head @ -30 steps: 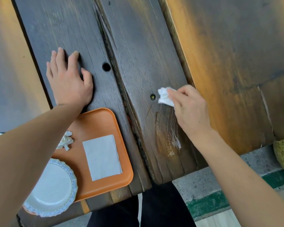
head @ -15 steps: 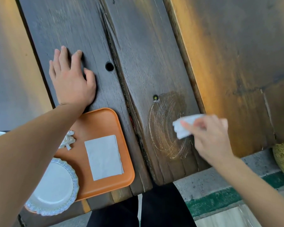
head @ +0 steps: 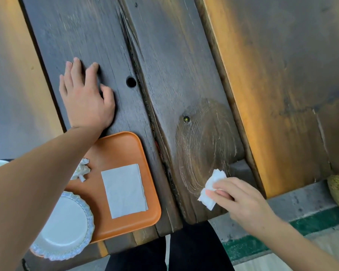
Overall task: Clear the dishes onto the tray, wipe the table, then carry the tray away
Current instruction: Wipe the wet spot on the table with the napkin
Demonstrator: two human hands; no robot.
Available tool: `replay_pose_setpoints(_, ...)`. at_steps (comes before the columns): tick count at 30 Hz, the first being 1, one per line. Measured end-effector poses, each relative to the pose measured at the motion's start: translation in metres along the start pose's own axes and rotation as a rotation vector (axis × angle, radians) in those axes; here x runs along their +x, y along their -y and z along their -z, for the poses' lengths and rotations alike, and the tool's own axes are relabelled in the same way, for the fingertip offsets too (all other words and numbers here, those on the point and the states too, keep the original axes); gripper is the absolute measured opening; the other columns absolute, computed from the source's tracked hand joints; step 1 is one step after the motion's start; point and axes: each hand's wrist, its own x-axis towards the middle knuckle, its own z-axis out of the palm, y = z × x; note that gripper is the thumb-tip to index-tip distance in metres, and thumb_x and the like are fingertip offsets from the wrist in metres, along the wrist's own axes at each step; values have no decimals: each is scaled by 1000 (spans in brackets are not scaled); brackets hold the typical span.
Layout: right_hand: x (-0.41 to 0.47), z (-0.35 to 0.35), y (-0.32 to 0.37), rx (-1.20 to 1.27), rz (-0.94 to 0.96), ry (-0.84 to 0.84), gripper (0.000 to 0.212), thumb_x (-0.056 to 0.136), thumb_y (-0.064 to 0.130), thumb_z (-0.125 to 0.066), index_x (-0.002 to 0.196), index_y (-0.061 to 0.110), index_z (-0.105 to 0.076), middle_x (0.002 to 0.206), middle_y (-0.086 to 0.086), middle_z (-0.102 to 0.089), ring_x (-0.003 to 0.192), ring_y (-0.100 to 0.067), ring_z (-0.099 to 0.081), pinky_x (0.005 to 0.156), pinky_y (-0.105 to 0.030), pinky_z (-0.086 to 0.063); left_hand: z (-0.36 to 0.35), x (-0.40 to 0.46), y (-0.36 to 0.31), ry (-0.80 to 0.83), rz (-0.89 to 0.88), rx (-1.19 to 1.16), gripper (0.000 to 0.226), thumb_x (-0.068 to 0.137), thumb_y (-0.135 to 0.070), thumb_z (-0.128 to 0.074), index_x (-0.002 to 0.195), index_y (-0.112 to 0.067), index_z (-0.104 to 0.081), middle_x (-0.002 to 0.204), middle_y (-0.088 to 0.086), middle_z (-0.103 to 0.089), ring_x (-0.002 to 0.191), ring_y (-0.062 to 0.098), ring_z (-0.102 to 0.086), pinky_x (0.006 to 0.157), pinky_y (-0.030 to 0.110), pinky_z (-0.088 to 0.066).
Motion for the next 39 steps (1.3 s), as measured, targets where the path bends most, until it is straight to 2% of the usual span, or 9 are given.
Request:
replay_pose_setpoints(2,9,10,-23,-144,-27,-91,26,94,59,-48,100,41,-65,96,25,-63,93,12,-55,88,-23,-50,-1,1,-1,-5,-4,0,51,89,-24,-40,139,-16,-49,159,15,-35,151,35,-25,123,50,-16)
replay_pose_setpoints(7,100,28,-16,-246,-45,-327,30,93,11,-54,116,-1,-69,111,-13,-66,102,-23,-55,75,-34,-55,0,0,-1,-9,-5,-4,51,90,-24,-40,139,-15,-49,158,16,-36,150,37,-25,122,51,-18)
replay_pose_setpoints(10,96,7,16,-159,-33,-270,27,96,17,-56,113,1,-70,112,-11,-67,106,-25,-59,90,-31,-52,0,0,-1,-10,-6,-6,51,90,-24,-40,139,-15,-50,158,16,-36,150,37,-25,123,50,-16)
replay_pose_setpoints(15,10,-15,9,-78,35,-142,19,89,1,-62,101,2,-76,106,-10,-72,101,-27,-64,81,-38,-57,1,0,-1,7,0,-5,51,90,-24,-40,139,-15,-49,158,16,-35,150,37,-24,123,50,-15)
replay_pose_setpoints(21,88,31,-23,-21,-189,-404,29,91,-2,-57,117,-2,-68,111,-17,-64,101,-20,-54,91,-10,-37,1,0,-3,6,6,-5,51,90,-24,-41,140,-16,-49,159,16,-35,151,36,-24,123,50,-15)
replay_pose_setpoints(24,163,34,-21,-19,-173,-490,23,91,-4,-61,112,-1,-71,108,-14,-64,100,-23,-54,85,-23,-47,2,0,-2,5,6,-3,52,90,-24,-42,140,-16,-49,158,16,-35,151,36,-24,123,50,-15)
replay_pose_setpoints(28,144,0,11,-71,36,-332,27,87,-8,-63,110,3,-72,104,-11,-66,94,-28,-57,73,-38,-55,2,0,-3,4,4,-2,52,90,-24,-41,141,-16,-49,158,16,-35,151,35,-25,124,50,-15)
replay_pose_setpoints(32,36,-17,13,-134,331,-1,29,99,1,-44,111,6,-70,102,-5,-67,93,-23,-57,77,-30,-54,0,0,-1,0,-8,-4,54,89,-25,-41,141,-15,-49,158,18,-36,150,37,-25,123,51,-15)
replay_pose_setpoints(39,119,29,-40,-165,59,-432,36,100,5,-41,101,3,-76,96,-14,-69,91,-28,-54,75,-36,-46,0,2,1,43,-97,24,57,92,-23,-36,146,-7,-43,161,14,-34,152,38,-23,125,50,-15)
